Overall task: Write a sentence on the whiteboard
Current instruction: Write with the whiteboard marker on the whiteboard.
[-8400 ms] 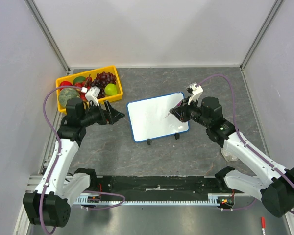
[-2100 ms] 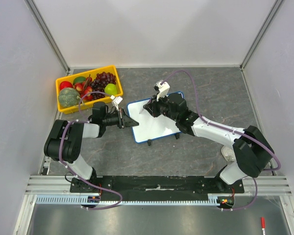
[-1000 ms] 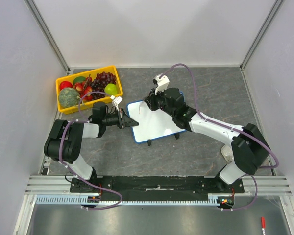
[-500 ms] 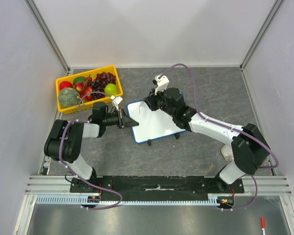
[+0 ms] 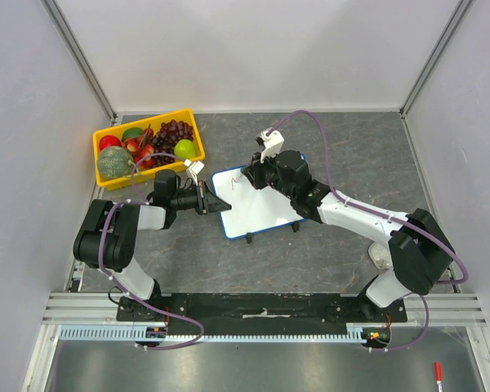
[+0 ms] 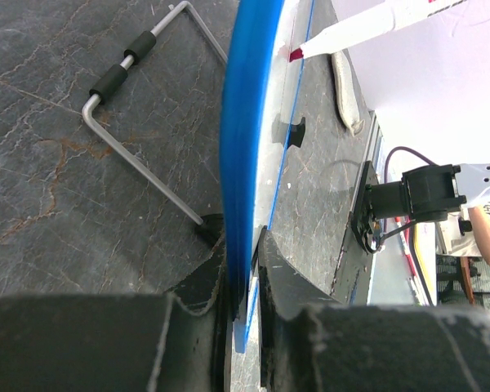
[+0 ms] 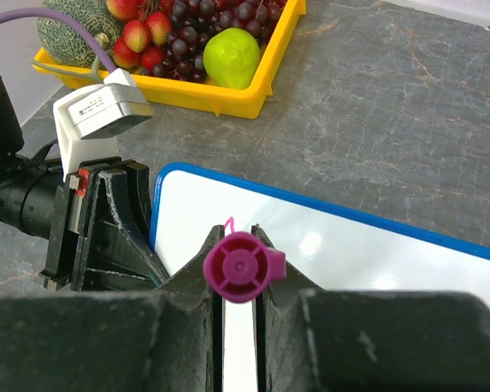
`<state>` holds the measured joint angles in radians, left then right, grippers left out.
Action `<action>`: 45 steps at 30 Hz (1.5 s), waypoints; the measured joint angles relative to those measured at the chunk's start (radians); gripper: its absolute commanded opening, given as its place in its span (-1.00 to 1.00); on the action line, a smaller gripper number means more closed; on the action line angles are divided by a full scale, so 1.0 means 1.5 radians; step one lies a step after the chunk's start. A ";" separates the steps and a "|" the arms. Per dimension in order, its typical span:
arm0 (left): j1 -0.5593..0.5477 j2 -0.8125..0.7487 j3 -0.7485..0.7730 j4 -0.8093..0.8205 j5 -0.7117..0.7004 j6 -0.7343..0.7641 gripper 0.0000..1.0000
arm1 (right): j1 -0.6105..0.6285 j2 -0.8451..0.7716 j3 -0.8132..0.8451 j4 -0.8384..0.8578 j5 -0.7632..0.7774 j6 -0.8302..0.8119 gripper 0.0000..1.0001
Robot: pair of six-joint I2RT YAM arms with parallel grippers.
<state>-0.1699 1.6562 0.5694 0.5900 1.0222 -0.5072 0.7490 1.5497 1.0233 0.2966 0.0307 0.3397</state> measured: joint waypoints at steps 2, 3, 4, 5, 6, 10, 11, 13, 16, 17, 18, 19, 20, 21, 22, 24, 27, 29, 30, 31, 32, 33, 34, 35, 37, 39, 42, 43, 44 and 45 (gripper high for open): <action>0.000 0.000 0.000 0.000 0.000 0.000 -0.96 | 0.000 -0.004 -0.005 -0.002 0.000 0.000 -1.00; 0.000 0.000 0.000 0.000 0.000 0.000 -0.96 | 0.000 -0.006 -0.008 -0.003 0.000 0.000 -1.00; 0.000 0.000 0.000 0.000 0.000 0.000 -0.96 | 0.000 -0.009 -0.012 -0.004 0.000 0.000 -1.00; 0.000 0.000 0.000 0.000 0.000 0.000 -0.96 | 0.000 -0.011 -0.015 -0.005 0.000 0.000 -1.00; 0.000 0.000 0.000 0.000 0.000 0.000 -0.96 | 0.000 -0.013 -0.018 -0.005 0.000 0.000 -1.00; 0.000 0.000 0.000 0.000 0.000 0.000 -0.96 | 0.000 -0.019 -0.025 -0.008 -0.002 -0.001 -1.00; 0.000 0.000 0.000 0.000 0.000 0.000 -0.96 | 0.000 -0.021 -0.027 -0.009 -0.002 -0.002 -1.00; 0.000 0.000 0.000 -0.001 0.000 0.000 -0.96 | 0.000 -0.023 -0.031 -0.010 -0.003 -0.003 -1.00; 0.000 0.000 0.000 -0.001 0.000 0.000 -0.96 | 0.000 -0.026 -0.034 -0.012 -0.004 -0.003 -1.00; 0.000 0.000 0.000 -0.001 0.000 0.000 -0.96 | 0.000 -0.026 -0.034 -0.012 -0.004 -0.003 -1.00; 0.000 0.000 0.000 -0.001 0.000 0.000 -0.96 | 0.000 -0.026 -0.034 -0.012 -0.004 -0.003 -1.00; 0.000 0.000 0.000 -0.001 0.000 0.000 -0.96 | 0.000 -0.026 -0.034 -0.012 -0.004 -0.003 -1.00; 0.000 0.000 0.000 -0.001 0.000 0.000 -0.96 | 0.000 -0.026 -0.034 -0.012 -0.004 -0.004 -1.00; 0.000 0.000 0.000 -0.001 0.000 0.000 -0.96 | 0.000 -0.026 -0.034 -0.012 -0.004 -0.004 -1.00; 0.000 0.000 0.000 -0.001 0.000 0.000 -0.96 | 0.000 -0.026 -0.034 -0.012 -0.004 -0.004 -1.00; 0.000 0.000 0.000 -0.001 0.000 0.000 -0.96 | 0.000 -0.026 -0.034 -0.012 -0.003 -0.004 -1.00; 0.000 0.000 0.000 -0.001 0.000 0.000 -0.96 | 0.000 -0.026 -0.032 -0.014 -0.001 -0.004 -1.00; 0.000 0.000 0.000 0.000 0.000 0.000 -0.96 | 0.000 -0.025 -0.028 -0.018 0.001 -0.003 -1.00; 0.000 0.000 0.000 0.000 0.000 0.000 -0.96 | 0.000 -0.024 -0.026 -0.020 0.004 -0.004 -1.00; 0.000 0.000 0.000 0.000 0.000 0.000 -0.96 | 0.000 -0.023 -0.023 -0.022 0.007 -0.004 -1.00; 0.000 0.000 0.000 0.000 0.000 0.000 -0.96 | 0.000 -0.022 -0.019 -0.025 0.010 -0.004 -1.00; 0.000 0.000 0.000 0.000 0.000 0.000 -0.96 | 0.000 -0.020 -0.016 -0.027 0.012 -0.004 -1.00; 0.000 0.000 0.000 0.000 0.000 0.000 -0.96 | 0.000 -0.019 -0.011 -0.029 0.015 -0.004 -1.00; 0.000 0.000 0.000 0.000 0.000 0.000 -0.96 | 0.000 -0.018 -0.009 -0.029 0.017 -0.004 -1.00; 0.000 0.000 0.000 0.000 0.001 0.000 -0.96 | 0.000 -0.013 -0.001 -0.031 0.021 -0.005 -1.00; 0.000 0.000 0.000 0.000 0.001 0.000 -0.96 | 0.000 -0.009 0.007 -0.032 0.026 -0.006 -1.00; 0.000 0.000 0.000 0.000 0.001 0.000 -0.96 | 0.000 -0.006 0.013 -0.034 0.030 -0.007 -1.00; 0.000 0.000 0.000 0.000 0.001 0.000 -0.96 | 0.000 -0.006 0.015 -0.034 0.032 -0.008 -1.00; 0.000 0.000 0.000 0.000 0.001 0.000 -0.96 | 0.000 -0.005 0.018 -0.034 0.035 -0.008 -1.00; 0.000 0.000 0.000 0.000 0.001 0.000 -0.96 | 0.000 -0.003 0.020 -0.034 0.037 -0.009 -1.00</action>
<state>-0.1699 1.6562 0.5697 0.5896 1.0229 -0.5068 0.7490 1.5448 1.0531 0.2451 0.0856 0.3260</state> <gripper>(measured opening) 0.173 0.187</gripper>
